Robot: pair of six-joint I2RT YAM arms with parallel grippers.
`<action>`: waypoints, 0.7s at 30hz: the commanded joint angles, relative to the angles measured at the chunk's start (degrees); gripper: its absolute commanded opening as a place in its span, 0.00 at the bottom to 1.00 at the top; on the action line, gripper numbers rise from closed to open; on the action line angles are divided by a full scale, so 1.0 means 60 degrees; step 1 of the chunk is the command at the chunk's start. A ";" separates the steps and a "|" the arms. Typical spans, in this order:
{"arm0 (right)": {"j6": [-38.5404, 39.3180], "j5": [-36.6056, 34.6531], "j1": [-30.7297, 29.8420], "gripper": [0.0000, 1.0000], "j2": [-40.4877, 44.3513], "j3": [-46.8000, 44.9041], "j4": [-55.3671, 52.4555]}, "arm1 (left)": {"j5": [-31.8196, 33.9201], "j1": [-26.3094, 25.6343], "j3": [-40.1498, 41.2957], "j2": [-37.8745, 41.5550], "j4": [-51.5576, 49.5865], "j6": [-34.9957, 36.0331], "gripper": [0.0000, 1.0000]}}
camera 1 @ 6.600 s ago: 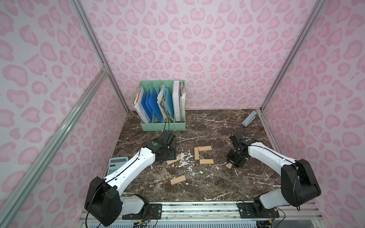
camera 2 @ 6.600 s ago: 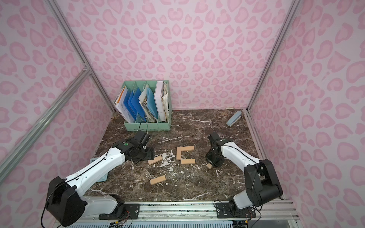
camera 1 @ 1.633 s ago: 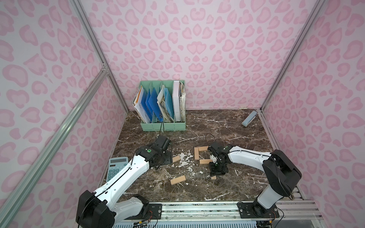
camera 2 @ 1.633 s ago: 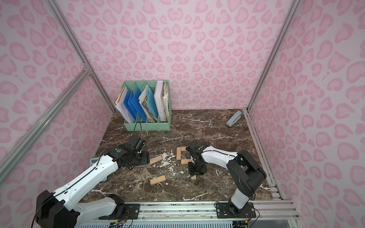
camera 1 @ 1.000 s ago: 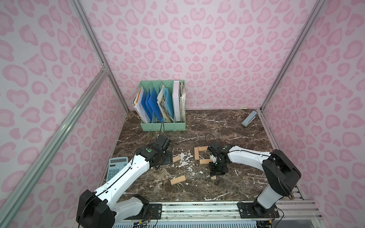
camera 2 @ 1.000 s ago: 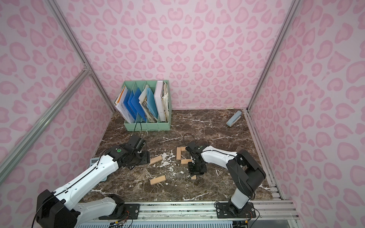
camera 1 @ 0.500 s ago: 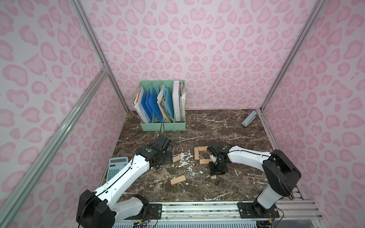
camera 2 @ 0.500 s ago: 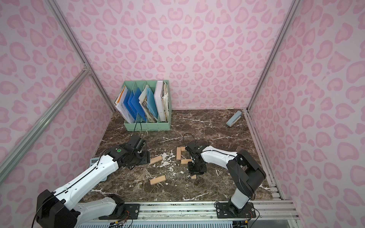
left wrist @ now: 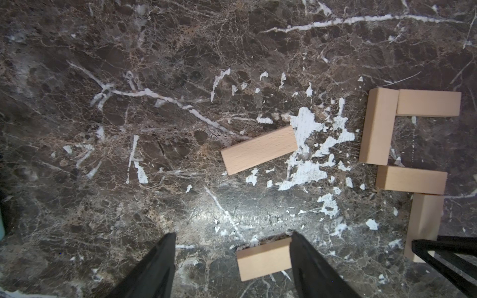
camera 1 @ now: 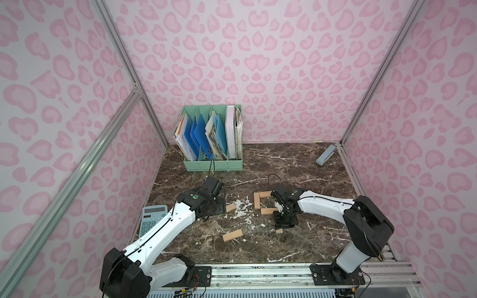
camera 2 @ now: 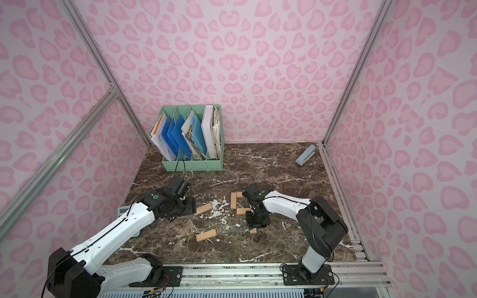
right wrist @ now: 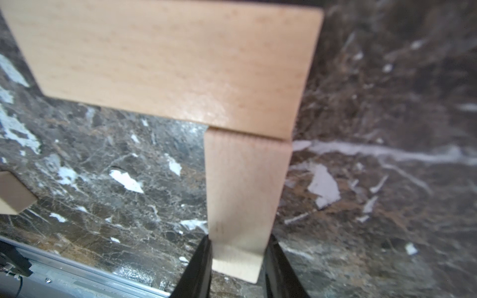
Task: Assemble the number 6 with building blocks
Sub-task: Assemble the building block at the center of the board.
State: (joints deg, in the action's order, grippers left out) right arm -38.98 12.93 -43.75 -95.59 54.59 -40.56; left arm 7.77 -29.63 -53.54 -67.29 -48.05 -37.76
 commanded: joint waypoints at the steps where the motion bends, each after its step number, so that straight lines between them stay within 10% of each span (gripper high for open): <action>1: -0.0033 -0.0047 -0.0018 0.46 -0.0039 -0.0052 -0.0067 | -0.0031 0.0001 0.0003 -0.0015 0.0034 -0.0079 0.73; 7: -0.0065 -0.0191 -0.0034 0.67 -0.0009 0.0061 -0.0125 | -0.0048 0.0002 0.0034 0.0026 0.0029 -0.0088 0.73; 21: -0.0204 -0.0408 -0.0106 0.59 0.0295 0.0267 -0.0320 | -0.0094 0.0001 0.0061 0.0050 0.0057 -0.0123 0.73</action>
State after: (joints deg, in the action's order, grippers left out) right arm -39.59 11.20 -44.25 -93.62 55.53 -41.78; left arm 7.57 -29.58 -53.21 -67.09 -48.03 -37.80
